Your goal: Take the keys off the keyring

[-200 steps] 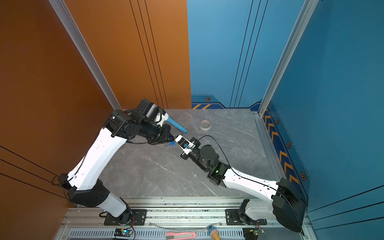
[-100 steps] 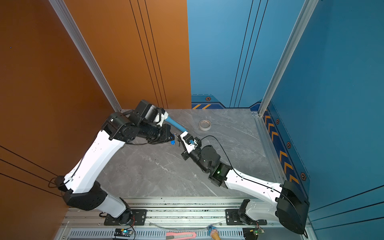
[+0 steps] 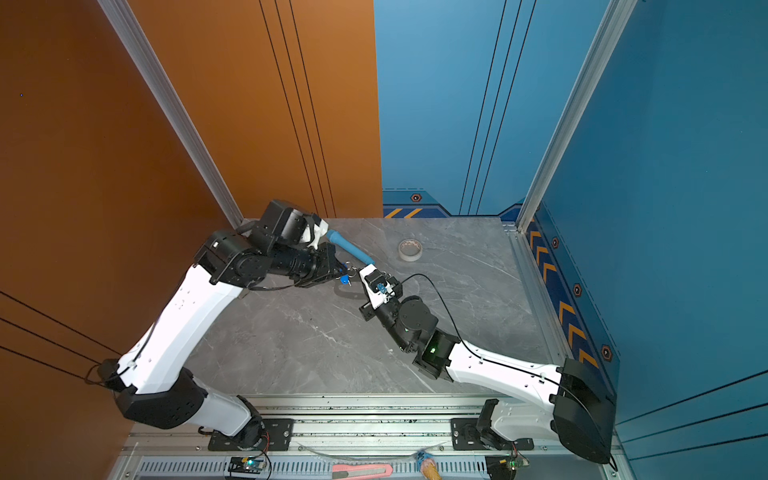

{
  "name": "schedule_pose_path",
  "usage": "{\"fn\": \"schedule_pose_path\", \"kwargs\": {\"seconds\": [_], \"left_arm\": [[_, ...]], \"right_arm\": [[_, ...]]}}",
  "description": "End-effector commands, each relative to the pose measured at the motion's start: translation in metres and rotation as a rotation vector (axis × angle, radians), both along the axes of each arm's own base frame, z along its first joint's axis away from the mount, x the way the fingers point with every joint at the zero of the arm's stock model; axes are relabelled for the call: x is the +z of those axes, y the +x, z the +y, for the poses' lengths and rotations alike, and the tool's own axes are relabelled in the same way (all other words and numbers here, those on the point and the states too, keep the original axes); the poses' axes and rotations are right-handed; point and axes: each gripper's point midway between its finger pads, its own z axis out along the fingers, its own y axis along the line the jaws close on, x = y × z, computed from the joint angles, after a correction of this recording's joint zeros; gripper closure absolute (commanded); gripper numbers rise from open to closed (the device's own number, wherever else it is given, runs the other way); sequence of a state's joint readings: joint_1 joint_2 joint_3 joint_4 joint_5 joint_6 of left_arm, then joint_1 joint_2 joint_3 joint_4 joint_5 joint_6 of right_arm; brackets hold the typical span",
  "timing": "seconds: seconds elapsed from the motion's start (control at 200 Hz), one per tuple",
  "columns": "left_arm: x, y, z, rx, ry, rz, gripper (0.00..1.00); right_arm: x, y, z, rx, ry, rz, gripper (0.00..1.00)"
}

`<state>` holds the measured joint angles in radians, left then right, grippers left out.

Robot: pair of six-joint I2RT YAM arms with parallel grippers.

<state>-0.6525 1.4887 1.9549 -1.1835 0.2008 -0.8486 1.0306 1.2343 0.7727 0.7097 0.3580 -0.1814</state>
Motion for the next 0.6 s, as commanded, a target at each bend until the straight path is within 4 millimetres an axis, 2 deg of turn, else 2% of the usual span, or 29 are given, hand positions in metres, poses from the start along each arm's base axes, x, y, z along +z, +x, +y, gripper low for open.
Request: {"fn": "schedule_pose_path", "kwargs": {"seconds": [0.0, 0.145, 0.29, 0.591], "left_arm": [[0.012, 0.012, 0.037, 0.181, 0.004, -0.064, 1.00], [0.011, 0.016, 0.033, 0.192, -0.057, -0.066, 1.00], [0.013, 0.014, 0.028, 0.185, -0.080, -0.068, 1.00], [0.017, 0.010, 0.023, 0.154, -0.096, -0.074, 1.00]], "right_arm": [[0.002, 0.014, -0.029, -0.150, 0.091, 0.037, 1.00], [0.003, -0.001, -0.015, -0.071, 0.119, 0.031, 1.00], [0.006, -0.003, -0.009, -0.053, 0.159, 0.055, 1.00], [0.011, 0.005, -0.017, -0.016, 0.322, 0.168, 1.00]]}}
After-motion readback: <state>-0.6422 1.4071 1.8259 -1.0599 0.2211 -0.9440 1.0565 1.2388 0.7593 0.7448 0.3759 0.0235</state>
